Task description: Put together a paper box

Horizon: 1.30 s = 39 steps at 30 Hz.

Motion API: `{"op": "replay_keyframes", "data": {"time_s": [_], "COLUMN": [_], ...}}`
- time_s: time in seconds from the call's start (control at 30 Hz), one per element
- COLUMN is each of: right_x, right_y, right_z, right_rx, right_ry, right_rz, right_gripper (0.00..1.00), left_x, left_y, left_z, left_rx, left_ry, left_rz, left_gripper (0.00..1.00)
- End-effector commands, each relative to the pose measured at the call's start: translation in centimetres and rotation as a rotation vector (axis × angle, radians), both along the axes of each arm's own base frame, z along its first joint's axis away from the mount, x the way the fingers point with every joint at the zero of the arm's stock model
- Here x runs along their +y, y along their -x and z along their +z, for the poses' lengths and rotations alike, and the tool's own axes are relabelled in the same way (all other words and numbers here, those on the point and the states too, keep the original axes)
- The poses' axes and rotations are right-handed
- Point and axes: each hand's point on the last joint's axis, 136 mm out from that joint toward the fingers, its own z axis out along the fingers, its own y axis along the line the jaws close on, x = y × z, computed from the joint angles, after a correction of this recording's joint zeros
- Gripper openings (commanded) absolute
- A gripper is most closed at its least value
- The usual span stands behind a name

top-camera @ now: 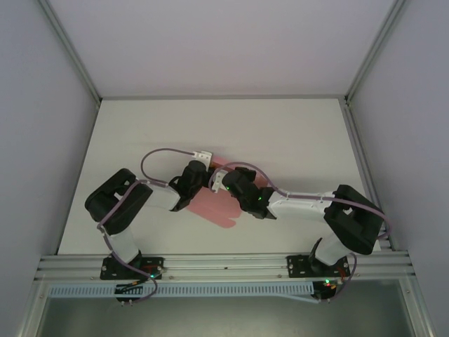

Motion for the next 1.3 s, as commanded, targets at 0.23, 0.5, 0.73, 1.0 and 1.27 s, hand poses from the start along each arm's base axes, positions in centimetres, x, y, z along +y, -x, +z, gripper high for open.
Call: {"op": "replay_keyframes", "data": {"time_s": [0.23, 0.5, 0.73, 1.0, 1.27], "right_x": [-3.0, -0.4, 0.2, -10.4, -11.1], "right_y": [1.8, 0.3, 2.1, 1.3, -0.8], "right_z": [-2.2, 1.9, 10.9, 17.1, 15.0], "right_rx": [0.061, 0.011, 0.022, 0.024, 0.206], "right_ry": [0.094, -0.169, -0.702, -1.359, -1.261], "right_rz": [-0.036, -0.067, -0.052, -0.494, -0.568], "right_gripper": [0.0, 0.58, 1.0, 1.0, 1.0], "left_x": [9.4, 2.2, 2.3, 3.1, 2.2], "left_y": [-1.3, 0.2, 0.2, 1.1, 2.5], "left_z": [-5.2, -0.1, 3.1, 6.6, 8.4], "left_rx": [0.116, -0.013, -0.019, -0.009, -0.013], "left_ry": [-0.108, 0.01, 0.084, 0.091, 0.14], "left_rz": [0.377, 0.026, 0.083, 0.105, 0.061], "left_gripper": [0.0, 0.0, 0.0, 0.0, 0.0]}}
